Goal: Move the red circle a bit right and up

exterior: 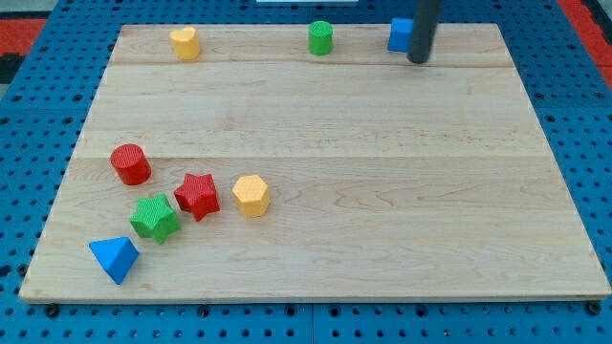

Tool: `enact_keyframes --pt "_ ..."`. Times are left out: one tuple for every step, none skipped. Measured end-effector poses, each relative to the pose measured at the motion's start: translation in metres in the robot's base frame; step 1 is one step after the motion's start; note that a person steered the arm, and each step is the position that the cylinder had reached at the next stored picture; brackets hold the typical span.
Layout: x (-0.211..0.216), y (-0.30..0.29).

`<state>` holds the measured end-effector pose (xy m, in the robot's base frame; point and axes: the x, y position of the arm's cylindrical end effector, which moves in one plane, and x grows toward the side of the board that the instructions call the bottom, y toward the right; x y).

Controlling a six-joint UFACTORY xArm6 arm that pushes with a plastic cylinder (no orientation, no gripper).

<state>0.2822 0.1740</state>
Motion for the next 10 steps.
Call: enact_keyframes --pt "0.023 0.035" --pt "0.024 0.041" --pt "0.030 0.041" --pt "0.044 0.041" --pt "0.057 0.031" --pt "0.096 -0.038" --pt "0.090 -0.147" --pt "0.058 -0.235" --pt "0.066 -0.328" --pt "0.144 -0.412"
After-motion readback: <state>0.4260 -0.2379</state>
